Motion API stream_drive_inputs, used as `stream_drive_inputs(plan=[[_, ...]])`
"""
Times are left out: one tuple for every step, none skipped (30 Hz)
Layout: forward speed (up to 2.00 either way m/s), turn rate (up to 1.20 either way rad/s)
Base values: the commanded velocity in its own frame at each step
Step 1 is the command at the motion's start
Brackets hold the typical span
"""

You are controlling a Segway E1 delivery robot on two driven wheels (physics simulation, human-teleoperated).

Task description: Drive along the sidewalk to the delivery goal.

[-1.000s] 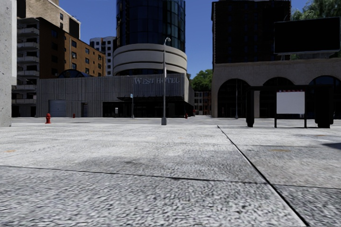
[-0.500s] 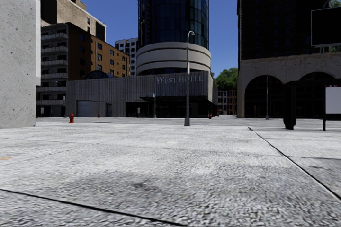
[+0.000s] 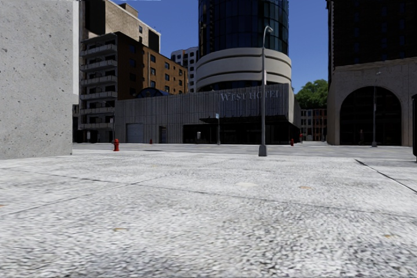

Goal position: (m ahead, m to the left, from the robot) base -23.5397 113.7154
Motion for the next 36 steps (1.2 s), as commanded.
stream_drive_inputs(plan=[[2.00,0.38],[2.00,0.38],[2.00,0.38],[2.00,0.38],[2.00,0.38],[2.00,0.38],[2.00,0.38],[2.00,0.38],[2.00,0.38],[2.00,0.38],[2.00,0.38],[2.00,0.38],[2.00,0.38],[2.00,0.38],[2.00,0.38],[2.00,0.38],[2.00,0.38],[2.00,0.38],[2.00,0.38],[2.00,0.38],[2.00,0.38],[2.00,0.38],[2.00,0.38],[2.00,0.38],[2.00,0.38],[2.00,0.38],[2.00,0.38],[2.00,0.38],[2.00,0.38],[2.00,0.38],[2.00,0.38],[2.00,0.38],[2.00,0.38],[2.00,0.38],[2.00,0.38],[2.00,0.38]])
